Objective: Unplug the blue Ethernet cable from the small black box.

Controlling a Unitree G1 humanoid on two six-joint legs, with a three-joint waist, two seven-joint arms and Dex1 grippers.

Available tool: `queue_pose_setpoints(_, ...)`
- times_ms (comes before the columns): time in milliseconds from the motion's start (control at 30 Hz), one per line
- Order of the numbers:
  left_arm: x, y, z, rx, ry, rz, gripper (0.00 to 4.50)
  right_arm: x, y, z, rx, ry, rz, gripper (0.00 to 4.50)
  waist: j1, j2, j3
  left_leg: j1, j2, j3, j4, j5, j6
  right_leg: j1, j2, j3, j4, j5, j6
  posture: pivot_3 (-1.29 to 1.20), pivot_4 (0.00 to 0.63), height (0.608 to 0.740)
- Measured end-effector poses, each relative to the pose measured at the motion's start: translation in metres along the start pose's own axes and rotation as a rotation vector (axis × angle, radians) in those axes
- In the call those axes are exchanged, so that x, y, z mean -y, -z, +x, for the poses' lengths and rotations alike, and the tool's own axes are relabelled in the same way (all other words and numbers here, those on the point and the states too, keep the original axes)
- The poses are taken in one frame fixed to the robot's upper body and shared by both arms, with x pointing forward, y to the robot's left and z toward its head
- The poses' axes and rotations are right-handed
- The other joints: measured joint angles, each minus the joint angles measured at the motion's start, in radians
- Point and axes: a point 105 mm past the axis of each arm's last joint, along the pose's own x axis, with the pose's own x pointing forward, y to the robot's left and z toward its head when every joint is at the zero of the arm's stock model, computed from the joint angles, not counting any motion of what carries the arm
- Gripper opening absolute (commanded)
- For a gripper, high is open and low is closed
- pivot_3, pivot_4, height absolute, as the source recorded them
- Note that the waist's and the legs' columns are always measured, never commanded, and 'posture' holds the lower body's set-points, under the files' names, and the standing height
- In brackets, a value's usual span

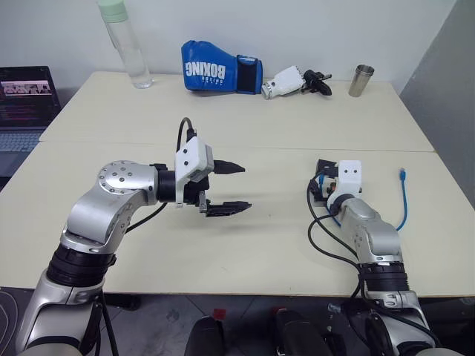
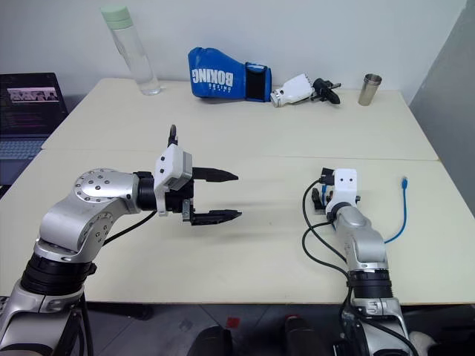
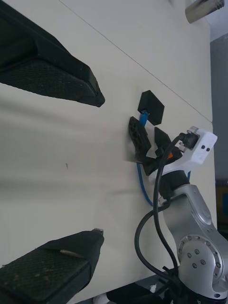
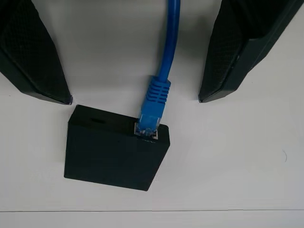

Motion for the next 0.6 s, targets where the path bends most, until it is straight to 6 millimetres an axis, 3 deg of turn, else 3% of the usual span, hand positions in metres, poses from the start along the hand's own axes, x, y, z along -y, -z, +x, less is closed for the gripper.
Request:
queue_pose_setpoints(467, -0.002, 0.002, 0.0, 0.009, -0.013, 0.004, 4.5, -0.01, 0.0, -0.001, -0.016, 0.033, 0.012, 0.25, -0.014, 0.0, 0.0, 0.0, 0.0, 0.0, 0.0, 0.0, 0.0, 0.0, 0.0, 0.0, 0.0, 0.0, 0.0, 0.0, 0.15, 0.74)
queue_pose_setpoints(600, -0.004, 0.003, 0.001, 0.022, -0.03, -0.007, 4.5, -0.012, -0.001, -0.001, -0.006, -0.014, -0.074, 0.06, -0.017, 0.0, 0.0, 0.0, 0.0, 0.0, 0.0, 0.0, 0.0, 0.0, 0.0, 0.0, 0.0, 0.0, 0.0, 0.0, 0.15, 0.74)
